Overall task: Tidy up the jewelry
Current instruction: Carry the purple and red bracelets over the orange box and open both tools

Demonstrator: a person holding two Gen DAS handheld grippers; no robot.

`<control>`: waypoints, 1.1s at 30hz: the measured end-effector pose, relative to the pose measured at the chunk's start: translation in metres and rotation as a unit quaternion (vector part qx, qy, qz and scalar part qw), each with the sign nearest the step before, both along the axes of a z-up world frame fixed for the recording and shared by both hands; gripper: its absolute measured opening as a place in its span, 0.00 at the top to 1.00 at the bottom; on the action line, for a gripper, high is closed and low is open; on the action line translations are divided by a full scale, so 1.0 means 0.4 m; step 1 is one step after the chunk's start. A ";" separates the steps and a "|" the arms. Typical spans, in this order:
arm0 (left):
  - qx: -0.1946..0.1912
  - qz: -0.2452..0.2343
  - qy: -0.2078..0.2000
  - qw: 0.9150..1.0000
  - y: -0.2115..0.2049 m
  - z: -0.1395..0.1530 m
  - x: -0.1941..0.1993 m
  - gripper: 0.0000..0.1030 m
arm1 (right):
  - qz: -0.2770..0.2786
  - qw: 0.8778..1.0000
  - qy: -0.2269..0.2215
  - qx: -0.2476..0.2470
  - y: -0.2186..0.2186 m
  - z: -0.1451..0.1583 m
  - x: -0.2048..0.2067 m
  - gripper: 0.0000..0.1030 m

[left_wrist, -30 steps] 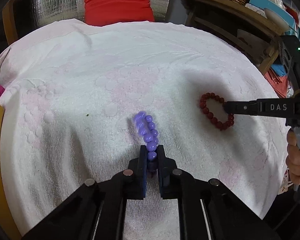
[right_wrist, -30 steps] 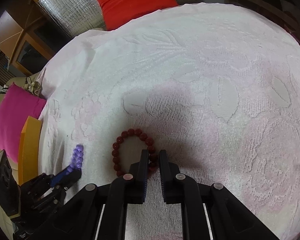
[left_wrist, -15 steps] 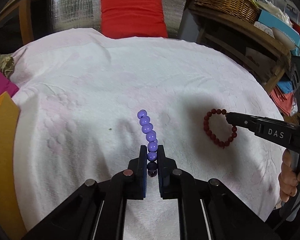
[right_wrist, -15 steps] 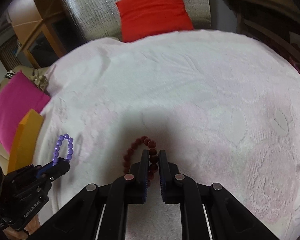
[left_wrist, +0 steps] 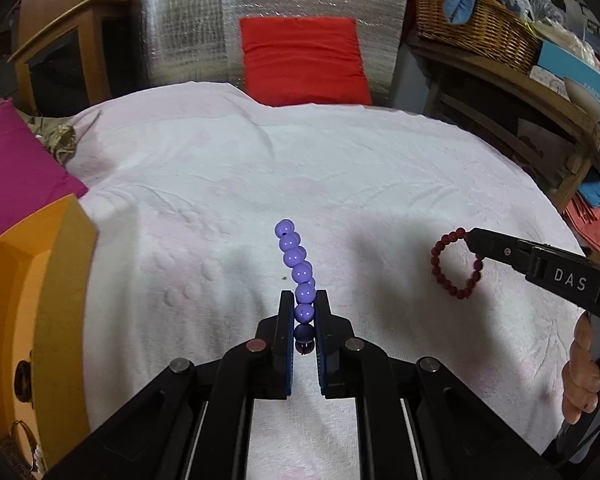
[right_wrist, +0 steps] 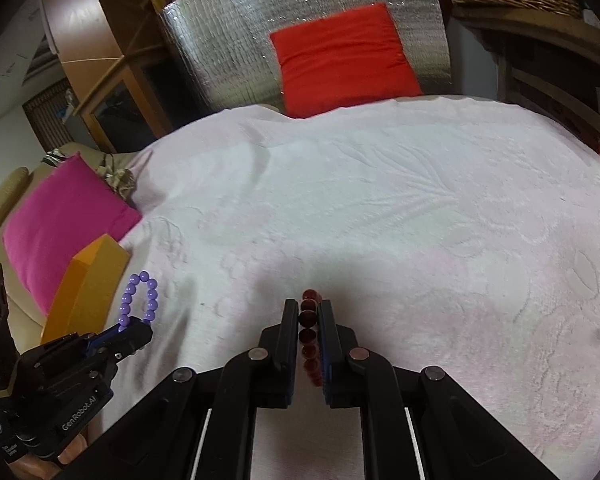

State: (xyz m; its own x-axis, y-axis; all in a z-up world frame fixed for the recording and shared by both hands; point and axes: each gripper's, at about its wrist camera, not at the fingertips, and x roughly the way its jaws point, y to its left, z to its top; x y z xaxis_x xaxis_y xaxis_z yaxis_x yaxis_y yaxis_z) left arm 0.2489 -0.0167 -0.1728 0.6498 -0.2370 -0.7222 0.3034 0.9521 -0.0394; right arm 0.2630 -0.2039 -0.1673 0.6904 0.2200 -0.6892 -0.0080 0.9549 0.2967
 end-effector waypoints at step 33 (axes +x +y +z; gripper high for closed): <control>0.003 0.143 -0.087 0.986 0.255 0.129 -0.133 0.91 | 0.106 0.990 -0.087 0.033 0.287 0.105 -0.082 0.90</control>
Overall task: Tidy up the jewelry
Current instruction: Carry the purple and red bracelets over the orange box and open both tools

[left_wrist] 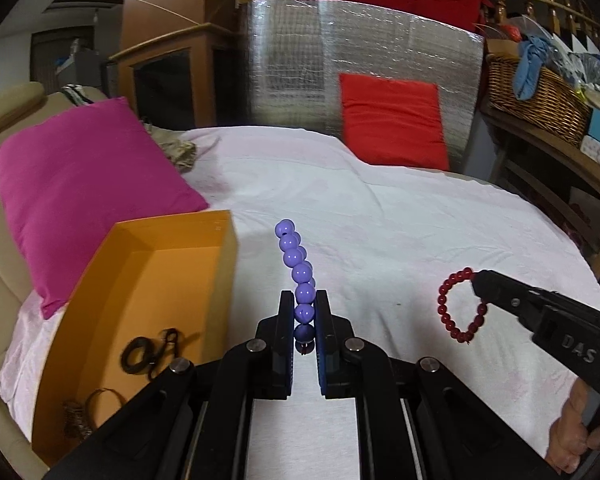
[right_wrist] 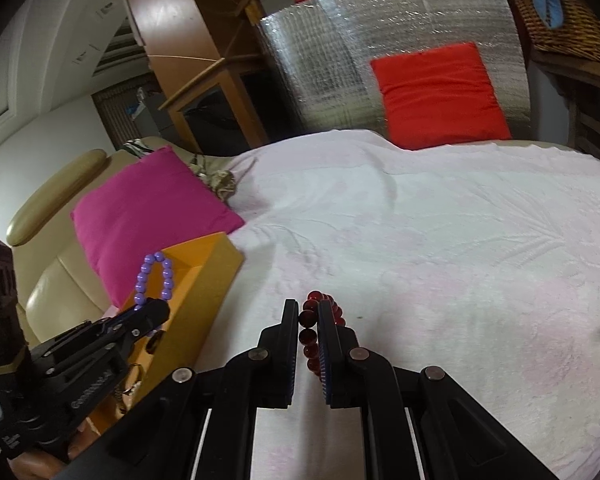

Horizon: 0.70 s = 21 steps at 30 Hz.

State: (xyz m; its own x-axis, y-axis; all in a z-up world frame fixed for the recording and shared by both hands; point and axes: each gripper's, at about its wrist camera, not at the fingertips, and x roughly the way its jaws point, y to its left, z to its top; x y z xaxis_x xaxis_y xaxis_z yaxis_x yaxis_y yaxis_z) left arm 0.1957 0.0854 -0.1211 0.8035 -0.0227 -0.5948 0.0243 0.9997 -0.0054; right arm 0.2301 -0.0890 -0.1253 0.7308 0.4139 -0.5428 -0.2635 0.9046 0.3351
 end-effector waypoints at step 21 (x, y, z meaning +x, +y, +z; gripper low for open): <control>-0.002 0.107 0.008 0.994 0.271 -0.024 0.010 0.91 | 0.086 0.995 -0.024 0.040 0.279 0.023 0.056 0.90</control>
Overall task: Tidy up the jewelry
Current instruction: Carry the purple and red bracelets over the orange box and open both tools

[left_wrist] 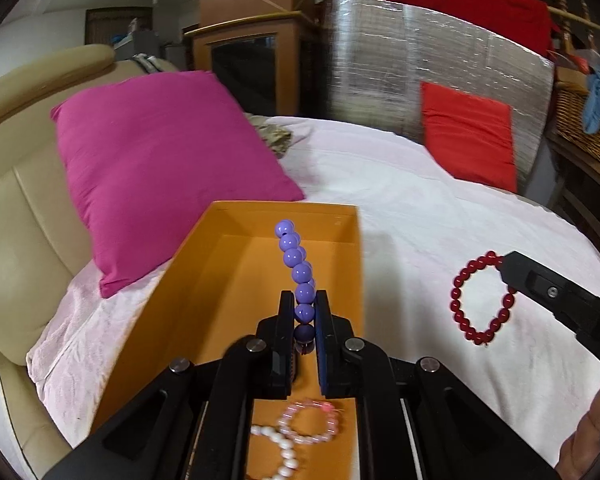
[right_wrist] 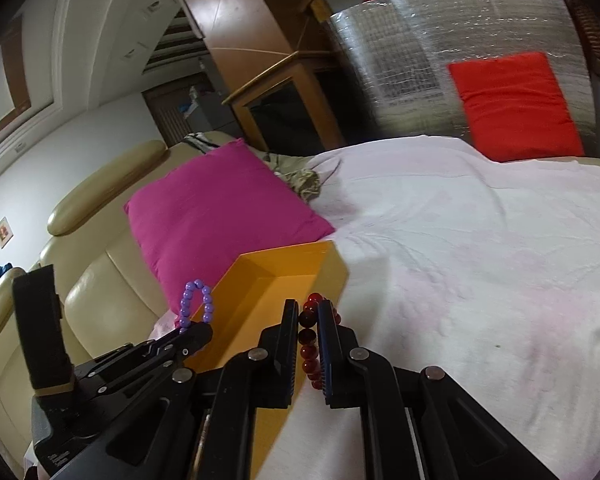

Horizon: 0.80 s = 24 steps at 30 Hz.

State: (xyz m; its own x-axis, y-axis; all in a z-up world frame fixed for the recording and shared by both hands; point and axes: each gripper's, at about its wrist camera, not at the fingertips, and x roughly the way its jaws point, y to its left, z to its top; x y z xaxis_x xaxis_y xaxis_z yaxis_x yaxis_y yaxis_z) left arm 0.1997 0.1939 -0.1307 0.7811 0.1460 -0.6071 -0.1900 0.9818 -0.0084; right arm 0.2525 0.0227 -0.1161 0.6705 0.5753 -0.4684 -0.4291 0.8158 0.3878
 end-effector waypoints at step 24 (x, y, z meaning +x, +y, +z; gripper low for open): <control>0.029 0.090 0.067 0.993 0.208 -0.108 0.155 0.91 | 0.041 0.997 0.032 -0.050 0.241 -0.026 0.134 0.90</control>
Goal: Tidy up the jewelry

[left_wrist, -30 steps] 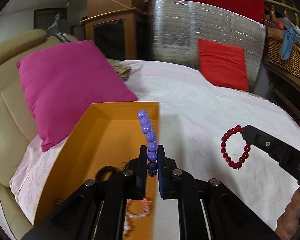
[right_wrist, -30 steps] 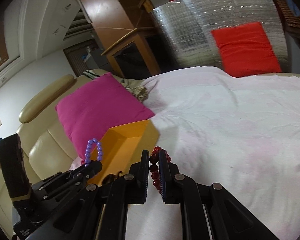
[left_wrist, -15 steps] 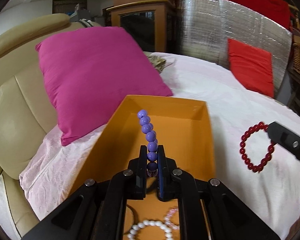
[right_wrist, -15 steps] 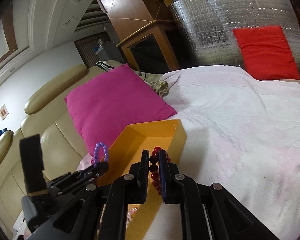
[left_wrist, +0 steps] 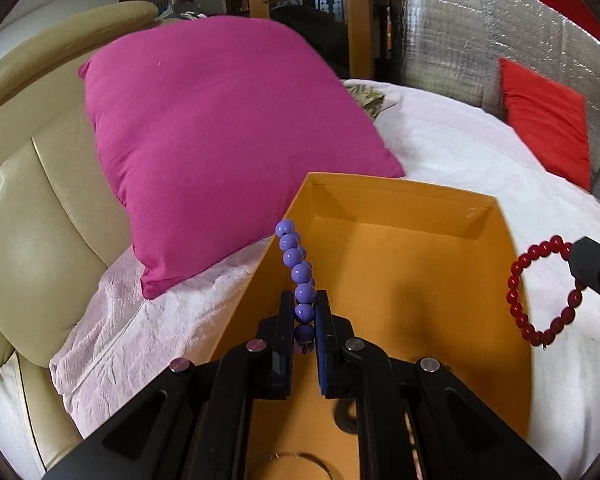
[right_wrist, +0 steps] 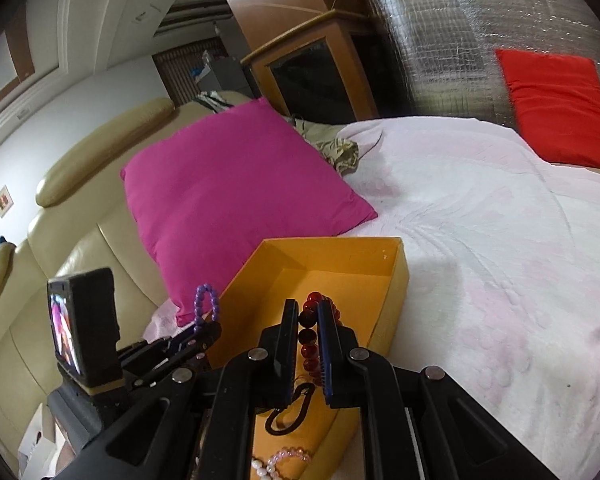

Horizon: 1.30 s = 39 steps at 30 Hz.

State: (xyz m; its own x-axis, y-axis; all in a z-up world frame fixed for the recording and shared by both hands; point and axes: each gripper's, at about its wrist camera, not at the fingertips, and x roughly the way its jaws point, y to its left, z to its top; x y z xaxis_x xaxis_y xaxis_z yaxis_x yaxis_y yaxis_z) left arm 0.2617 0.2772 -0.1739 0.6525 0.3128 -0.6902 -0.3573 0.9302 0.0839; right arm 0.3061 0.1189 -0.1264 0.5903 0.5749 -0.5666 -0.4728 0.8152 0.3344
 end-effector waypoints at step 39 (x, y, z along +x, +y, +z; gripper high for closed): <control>0.024 0.007 0.065 0.998 0.039 -0.088 0.120 0.75 | -0.006 0.997 0.044 -0.063 0.087 -0.049 0.133 0.84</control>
